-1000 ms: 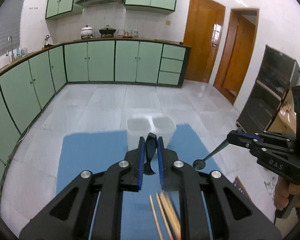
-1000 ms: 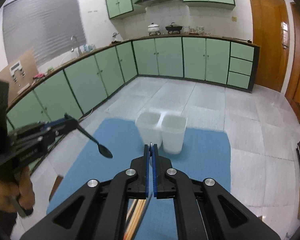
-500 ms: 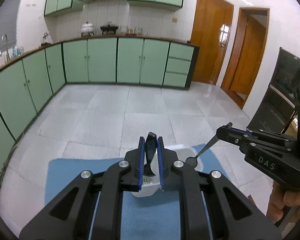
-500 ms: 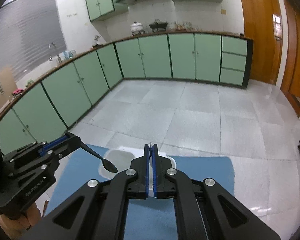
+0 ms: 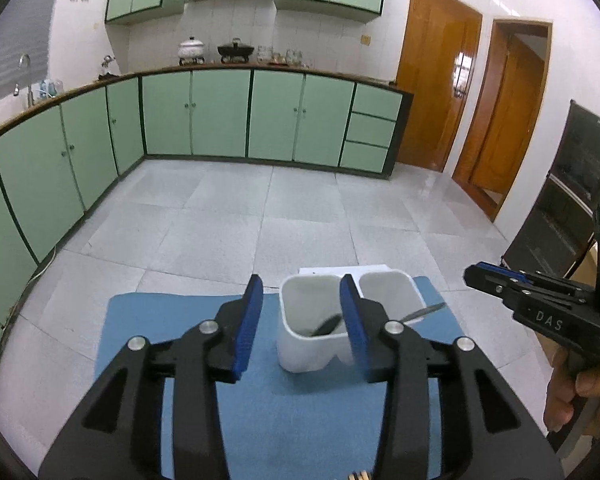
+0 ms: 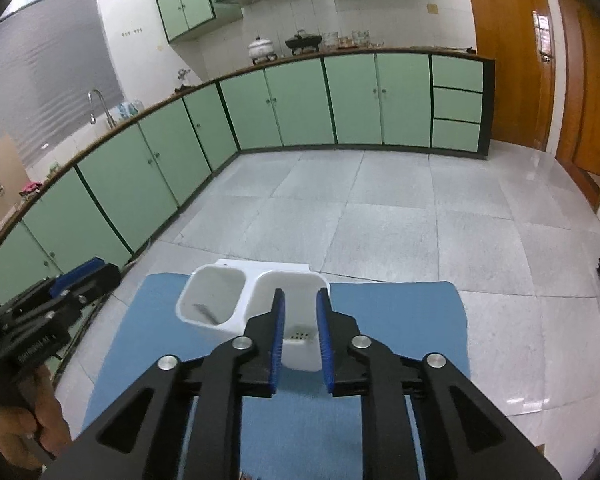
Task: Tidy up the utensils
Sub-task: 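Open the left tool over the holder while the right tool releases its spoon, then withdraw both open tools back toward the chopsticks on the table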
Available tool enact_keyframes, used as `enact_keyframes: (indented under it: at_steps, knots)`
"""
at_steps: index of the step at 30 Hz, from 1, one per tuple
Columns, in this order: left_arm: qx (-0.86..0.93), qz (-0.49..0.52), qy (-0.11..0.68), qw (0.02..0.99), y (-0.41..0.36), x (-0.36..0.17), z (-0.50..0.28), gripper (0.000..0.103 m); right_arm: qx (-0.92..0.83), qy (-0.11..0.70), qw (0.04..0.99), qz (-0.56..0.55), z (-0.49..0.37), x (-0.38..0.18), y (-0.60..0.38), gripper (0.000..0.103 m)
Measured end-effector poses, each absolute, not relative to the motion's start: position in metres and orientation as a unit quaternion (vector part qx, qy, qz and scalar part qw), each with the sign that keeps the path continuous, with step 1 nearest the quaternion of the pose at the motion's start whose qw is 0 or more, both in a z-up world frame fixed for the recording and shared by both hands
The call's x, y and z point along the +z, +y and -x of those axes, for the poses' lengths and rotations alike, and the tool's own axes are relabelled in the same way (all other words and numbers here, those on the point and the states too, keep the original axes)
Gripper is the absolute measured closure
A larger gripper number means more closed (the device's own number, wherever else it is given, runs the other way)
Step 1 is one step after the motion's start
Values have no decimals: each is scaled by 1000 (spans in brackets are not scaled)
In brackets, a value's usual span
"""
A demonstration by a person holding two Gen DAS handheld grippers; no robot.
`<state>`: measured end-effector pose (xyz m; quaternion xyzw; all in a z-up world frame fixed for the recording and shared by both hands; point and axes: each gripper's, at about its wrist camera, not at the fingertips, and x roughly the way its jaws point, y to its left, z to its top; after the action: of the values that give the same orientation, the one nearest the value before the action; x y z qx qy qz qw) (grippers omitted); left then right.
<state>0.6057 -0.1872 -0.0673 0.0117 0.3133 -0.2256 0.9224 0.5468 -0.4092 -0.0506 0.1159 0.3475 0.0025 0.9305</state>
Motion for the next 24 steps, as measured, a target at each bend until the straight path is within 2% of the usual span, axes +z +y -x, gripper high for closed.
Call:
enact_keyframes:
  at_steps: [3, 7, 12, 18, 24]
  knots:
    - [-219, -22, 290, 931, -167, -53, -570, 47, 1, 326, 938, -116, -501, -38, -409, 76]
    - [-215, -35, 276, 936, -135, -55, -508, 43, -2, 301, 948, -101, -432, -38, -402, 72]
    - [-207, -35, 271, 939, -94, -82, -426, 35, -7, 288, 953, -97, -331, -73, -379, 65]
    - [-200, -10, 293, 935, -58, -138, -334, 33, -10, 316, 943, -105, -243, -142, -339, 62]
    - [-200, 16, 329, 923, -46, -195, -287, 33, 4, 357, 931, -82, -201, -203, -294, 61]
